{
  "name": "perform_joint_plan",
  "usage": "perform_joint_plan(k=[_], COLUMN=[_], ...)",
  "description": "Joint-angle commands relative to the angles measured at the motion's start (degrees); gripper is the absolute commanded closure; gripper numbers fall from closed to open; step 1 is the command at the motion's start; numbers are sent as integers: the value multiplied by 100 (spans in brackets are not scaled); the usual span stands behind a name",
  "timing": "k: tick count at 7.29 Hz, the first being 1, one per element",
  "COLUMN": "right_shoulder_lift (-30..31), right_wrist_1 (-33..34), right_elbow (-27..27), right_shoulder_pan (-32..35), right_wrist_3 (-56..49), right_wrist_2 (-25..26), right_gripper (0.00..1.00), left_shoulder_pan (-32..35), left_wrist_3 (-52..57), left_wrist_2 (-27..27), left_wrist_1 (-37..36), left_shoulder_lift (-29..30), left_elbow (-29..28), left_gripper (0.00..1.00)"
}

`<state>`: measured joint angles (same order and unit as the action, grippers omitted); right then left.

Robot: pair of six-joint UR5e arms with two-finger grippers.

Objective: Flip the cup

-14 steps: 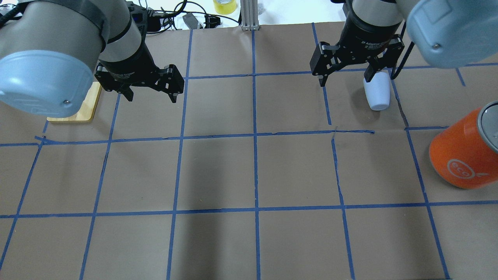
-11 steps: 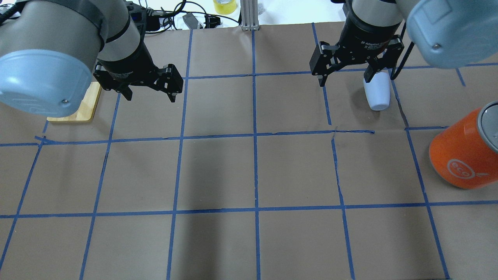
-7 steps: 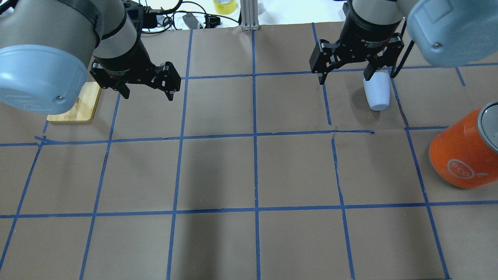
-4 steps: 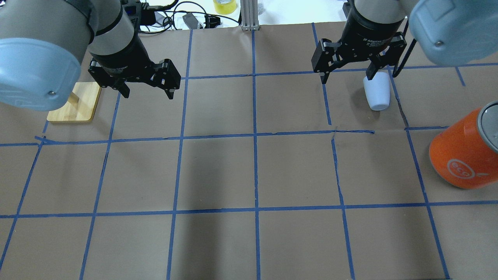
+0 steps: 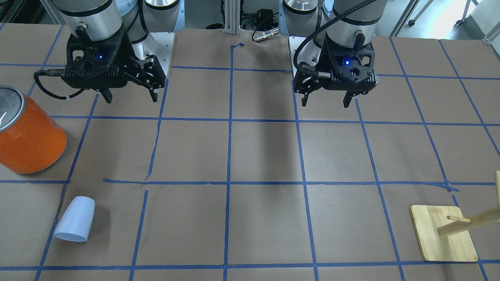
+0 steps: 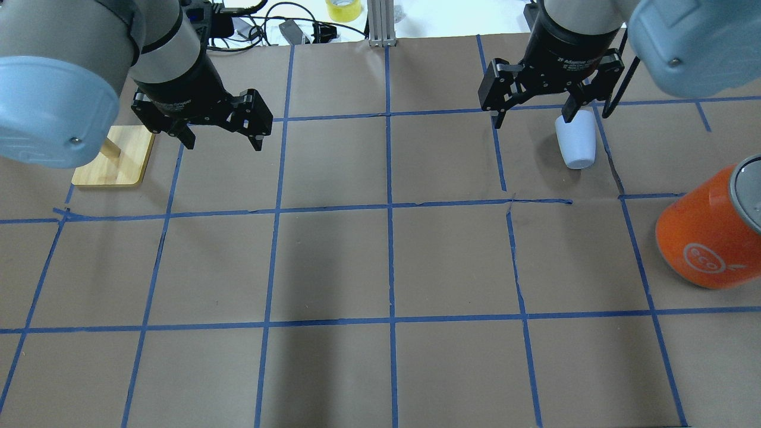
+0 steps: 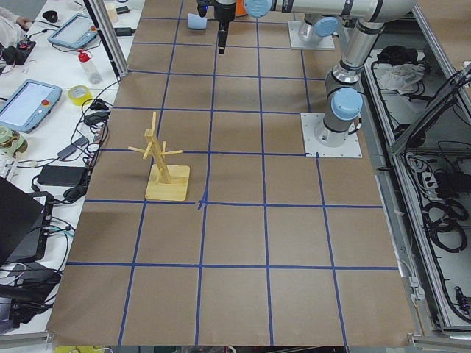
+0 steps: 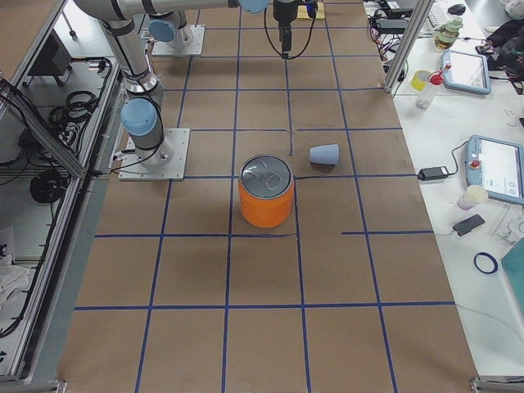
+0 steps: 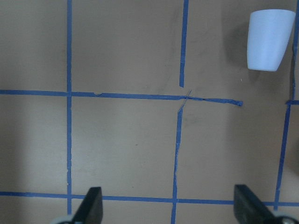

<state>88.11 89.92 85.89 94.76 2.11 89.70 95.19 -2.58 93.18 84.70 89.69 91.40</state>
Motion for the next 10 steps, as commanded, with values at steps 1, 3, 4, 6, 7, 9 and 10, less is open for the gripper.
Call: perform_joint_plan(k=[1, 3, 4, 6, 7, 9, 10], right_shoulder_lift=[4, -40, -40, -171, -511, -1257, -1758], right_wrist_1=[-10, 43, -9, -36, 25, 699, 1094], right_elbow=[-2, -194, -248, -222, -231, -213, -222], right_shoulder_pan=[-10, -106, -368, -974, -1203, -1730, -1881], right_wrist_3=[0, -61, -79, -227, -533, -1078, -1273], right_wrist_2=[3, 3, 12, -93, -85, -85, -85], right_gripper=[0, 0, 0, 0, 0, 0, 2], left_shoulder_pan=[-1, -1, -1, -1, 8, 8, 8], left_wrist_3=[3, -6, -6, -6, -6, -6, -6], left_wrist_2=[-19, -28, -36, -28, -28, -19, -28], left_wrist_1=[-24, -33, -33, -33, -33, -33, -33], left_shoulder_lift=[5, 13, 13, 13, 22, 22, 22], left_elbow=[27, 36, 44, 44, 53, 62, 53], left_gripper=[0, 0, 0, 0, 0, 0, 0])
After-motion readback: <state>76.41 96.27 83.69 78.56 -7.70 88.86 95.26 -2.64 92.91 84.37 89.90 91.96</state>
